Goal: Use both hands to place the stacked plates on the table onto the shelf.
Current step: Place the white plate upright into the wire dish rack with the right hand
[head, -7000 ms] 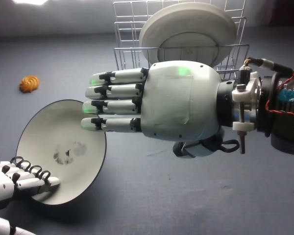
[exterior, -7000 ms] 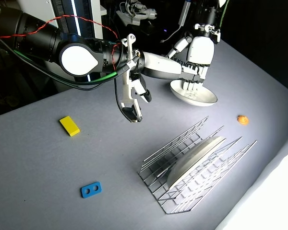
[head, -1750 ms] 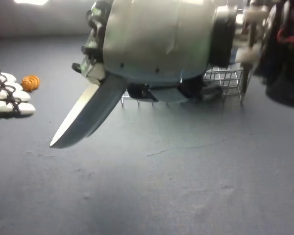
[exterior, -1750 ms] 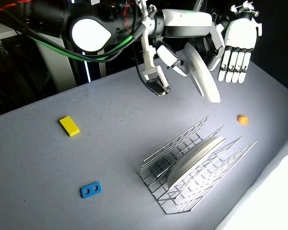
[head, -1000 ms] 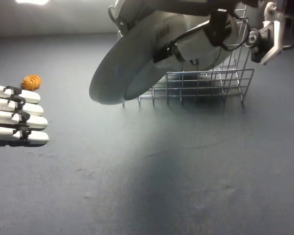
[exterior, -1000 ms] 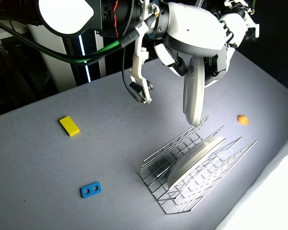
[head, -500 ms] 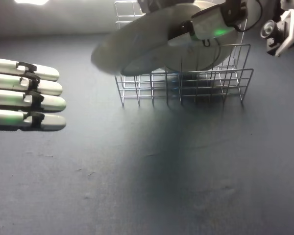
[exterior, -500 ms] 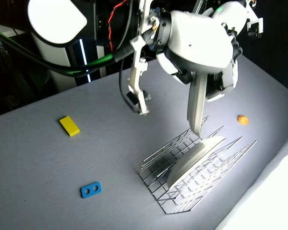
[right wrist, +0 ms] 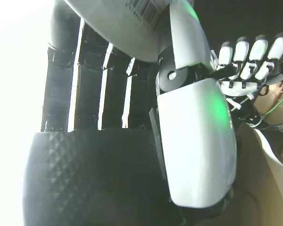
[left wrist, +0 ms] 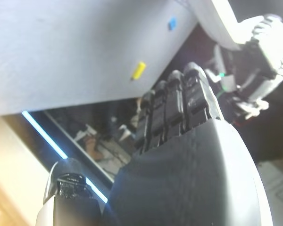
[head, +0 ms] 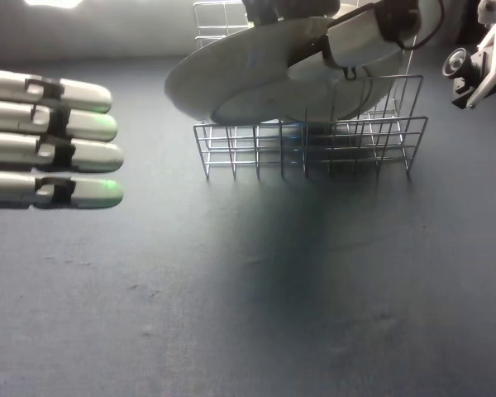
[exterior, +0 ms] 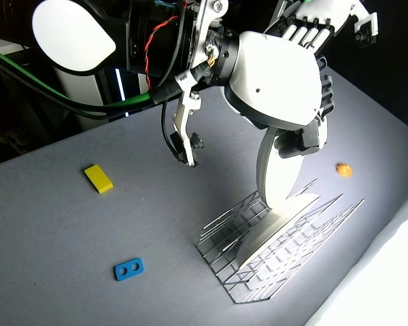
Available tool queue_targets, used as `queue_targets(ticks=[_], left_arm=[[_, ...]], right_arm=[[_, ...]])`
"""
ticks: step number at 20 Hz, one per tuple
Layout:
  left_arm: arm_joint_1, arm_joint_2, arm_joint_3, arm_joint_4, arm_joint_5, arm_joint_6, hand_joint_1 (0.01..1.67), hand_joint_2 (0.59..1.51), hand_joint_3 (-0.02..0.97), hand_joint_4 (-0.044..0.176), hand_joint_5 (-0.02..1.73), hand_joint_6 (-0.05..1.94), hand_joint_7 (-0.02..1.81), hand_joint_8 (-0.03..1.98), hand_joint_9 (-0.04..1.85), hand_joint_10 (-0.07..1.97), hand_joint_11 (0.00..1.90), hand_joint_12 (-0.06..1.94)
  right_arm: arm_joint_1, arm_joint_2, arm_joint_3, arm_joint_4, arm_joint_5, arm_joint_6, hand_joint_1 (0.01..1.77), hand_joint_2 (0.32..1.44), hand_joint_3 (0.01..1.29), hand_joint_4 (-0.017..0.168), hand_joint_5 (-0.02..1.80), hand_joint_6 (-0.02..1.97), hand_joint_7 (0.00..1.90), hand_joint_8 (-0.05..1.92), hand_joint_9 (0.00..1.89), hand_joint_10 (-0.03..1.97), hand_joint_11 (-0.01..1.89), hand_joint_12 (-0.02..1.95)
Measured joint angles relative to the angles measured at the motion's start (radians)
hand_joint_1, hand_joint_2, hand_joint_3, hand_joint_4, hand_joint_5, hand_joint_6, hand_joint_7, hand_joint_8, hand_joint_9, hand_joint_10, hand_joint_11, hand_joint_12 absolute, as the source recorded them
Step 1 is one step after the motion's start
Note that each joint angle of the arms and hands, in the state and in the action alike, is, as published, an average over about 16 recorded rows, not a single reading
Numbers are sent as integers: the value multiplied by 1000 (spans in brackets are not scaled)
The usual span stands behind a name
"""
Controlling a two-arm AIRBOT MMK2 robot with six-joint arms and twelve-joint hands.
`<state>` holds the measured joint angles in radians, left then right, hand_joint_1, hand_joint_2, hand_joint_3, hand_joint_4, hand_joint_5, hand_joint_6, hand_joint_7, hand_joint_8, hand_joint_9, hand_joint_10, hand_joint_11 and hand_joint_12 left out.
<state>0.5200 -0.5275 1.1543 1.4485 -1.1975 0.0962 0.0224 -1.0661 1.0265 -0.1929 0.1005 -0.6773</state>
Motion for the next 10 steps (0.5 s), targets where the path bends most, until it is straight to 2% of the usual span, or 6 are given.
queue_targets(ticks=[5, 10], left_arm=[[-34, 6, -7, 4, -22, -2, 21, 1076, 0, 0, 69, 11, 58, 9, 44, 5, 19, 14], [-41, 10, -7, -4, -45, -4, 21, 1076, -1, 0, 72, 12, 66, 9, 49, 6, 21, 14]], right_arm=[[-1, -5, 25, 42, -10, -7, 1236, 1026, 12, -8, 868, 914, 1028, 1075, 1008, 944, 803, 1423], [-7, -19, 67, 64, -14, -7, 1230, 1026, 12, -9, 866, 900, 1024, 1056, 1006, 935, 795, 1423]])
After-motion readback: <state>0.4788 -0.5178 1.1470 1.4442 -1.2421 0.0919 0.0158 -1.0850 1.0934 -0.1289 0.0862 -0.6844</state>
